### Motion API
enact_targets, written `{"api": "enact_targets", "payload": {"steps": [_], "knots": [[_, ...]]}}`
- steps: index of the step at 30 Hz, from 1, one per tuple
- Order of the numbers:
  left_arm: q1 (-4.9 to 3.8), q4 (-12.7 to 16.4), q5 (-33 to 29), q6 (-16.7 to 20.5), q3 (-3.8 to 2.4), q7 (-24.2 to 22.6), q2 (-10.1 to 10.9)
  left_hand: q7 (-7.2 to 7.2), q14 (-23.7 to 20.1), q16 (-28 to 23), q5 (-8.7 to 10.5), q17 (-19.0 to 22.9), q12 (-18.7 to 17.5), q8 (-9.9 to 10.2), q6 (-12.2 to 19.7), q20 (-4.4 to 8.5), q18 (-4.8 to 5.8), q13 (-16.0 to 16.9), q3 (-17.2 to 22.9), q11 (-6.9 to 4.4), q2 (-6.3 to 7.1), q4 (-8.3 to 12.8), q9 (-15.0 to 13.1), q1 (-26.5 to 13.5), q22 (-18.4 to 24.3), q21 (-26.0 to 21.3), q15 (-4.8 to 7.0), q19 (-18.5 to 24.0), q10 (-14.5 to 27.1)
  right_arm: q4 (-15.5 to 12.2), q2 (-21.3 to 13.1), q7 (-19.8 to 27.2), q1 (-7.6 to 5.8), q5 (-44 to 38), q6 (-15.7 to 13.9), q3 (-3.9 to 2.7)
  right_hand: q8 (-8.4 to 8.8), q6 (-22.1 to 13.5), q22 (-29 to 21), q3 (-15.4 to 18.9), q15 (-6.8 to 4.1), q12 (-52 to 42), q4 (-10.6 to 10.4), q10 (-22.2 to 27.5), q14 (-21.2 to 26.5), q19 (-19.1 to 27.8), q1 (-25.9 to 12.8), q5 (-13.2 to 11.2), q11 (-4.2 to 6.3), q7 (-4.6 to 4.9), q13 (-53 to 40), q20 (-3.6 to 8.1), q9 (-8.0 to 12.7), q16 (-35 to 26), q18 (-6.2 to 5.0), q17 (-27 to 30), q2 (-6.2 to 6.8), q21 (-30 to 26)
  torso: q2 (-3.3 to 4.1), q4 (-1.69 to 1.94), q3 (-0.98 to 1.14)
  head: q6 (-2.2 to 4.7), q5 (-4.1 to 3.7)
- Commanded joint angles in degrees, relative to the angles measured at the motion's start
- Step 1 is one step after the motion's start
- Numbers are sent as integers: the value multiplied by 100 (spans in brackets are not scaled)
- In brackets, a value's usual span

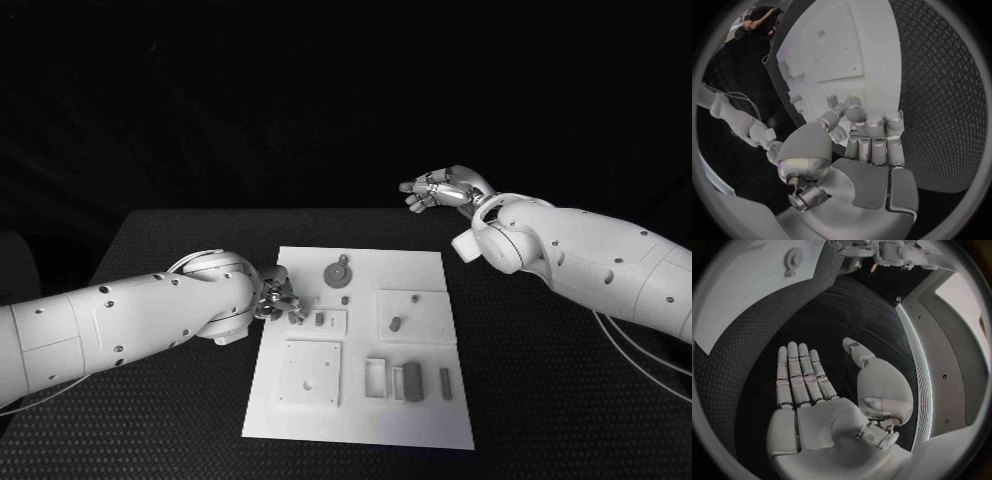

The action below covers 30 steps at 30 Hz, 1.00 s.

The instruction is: Assemble the parts on the task board

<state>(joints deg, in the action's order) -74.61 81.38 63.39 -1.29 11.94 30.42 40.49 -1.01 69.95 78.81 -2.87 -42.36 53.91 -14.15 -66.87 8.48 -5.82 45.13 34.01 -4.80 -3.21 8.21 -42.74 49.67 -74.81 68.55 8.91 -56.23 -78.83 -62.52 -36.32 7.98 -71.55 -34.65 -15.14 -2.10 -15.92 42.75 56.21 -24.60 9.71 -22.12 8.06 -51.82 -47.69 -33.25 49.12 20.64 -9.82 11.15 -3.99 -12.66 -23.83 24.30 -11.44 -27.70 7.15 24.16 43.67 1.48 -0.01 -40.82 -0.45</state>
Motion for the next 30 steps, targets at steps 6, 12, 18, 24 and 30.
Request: {"api": "enact_targets", "payload": {"steps": [6,12,18,24,30], "knots": [[29,-23,195,-5,20,12,-78,9,207,40,-18,-1,28,-170,-34,623,-73,-2,-7,-68,-6,-27,-4,56,-7,27,227,-34,-97,-5,5,59,1,-18,83,-2,-15,-47,7,30,-2,20,3,-36,34,45,47,32,-20,162,8,-3,11,-38,-118,10,14,-35,3,-4,2,-12,-12],[31,-17,321,-107,45,34,-87,10,209,41,-18,0,29,-171,-35,625,-75,-3,-8,-69,-4,-26,-5,57,-7,28,228,-37,-99,-5,3,58,1,-18,85,-2,-15,-47,7,31,-2,22,3,-37,34,45,48,32,-20,162,8,-4,12,-39,-119,10,13,-37,-1,0,2,-19,-19],[31,-20,427,-151,49,64,-76,12,211,42,-20,1,30,-173,-36,627,-77,-3,-5,-71,-6,-24,-5,60,-7,30,230,-40,-101,-10,0,59,1,-18,87,-2,-16,-48,8,32,-1,24,1,-37,34,45,49,32,-20,162,8,-5,13,-39,-120,10,13,-38,-3,2,4,-28,-20],[31,-21,450,-197,50,91,-59,15,217,46,-24,2,33,-177,-40,630,-80,-3,-1,-74,-7,-16,-7,68,-8,33,233,-46,-106,-6,0,58,1,-18,90,-2,-16,-48,8,34,-1,25,0,-38,34,45,49,32,-20,162,7,-6,14,-39,-121,11,13,-40,1,0,2,-37,-19],[31,-16,452,-216,50,90,-49,20,225,51,-30,3,36,-183,-48,633,-83,-4,5,-79,-9,-5,-9,80,-9,36,237,-52,-113,-4,1,59,2,-18,92,-2,-16,-48,8,35,-1,26,-1,-39,34,45,49,33,-20,162,7,-7,16,-40,-122,11,12,-41,-1,0,0,-39,-19]]}}
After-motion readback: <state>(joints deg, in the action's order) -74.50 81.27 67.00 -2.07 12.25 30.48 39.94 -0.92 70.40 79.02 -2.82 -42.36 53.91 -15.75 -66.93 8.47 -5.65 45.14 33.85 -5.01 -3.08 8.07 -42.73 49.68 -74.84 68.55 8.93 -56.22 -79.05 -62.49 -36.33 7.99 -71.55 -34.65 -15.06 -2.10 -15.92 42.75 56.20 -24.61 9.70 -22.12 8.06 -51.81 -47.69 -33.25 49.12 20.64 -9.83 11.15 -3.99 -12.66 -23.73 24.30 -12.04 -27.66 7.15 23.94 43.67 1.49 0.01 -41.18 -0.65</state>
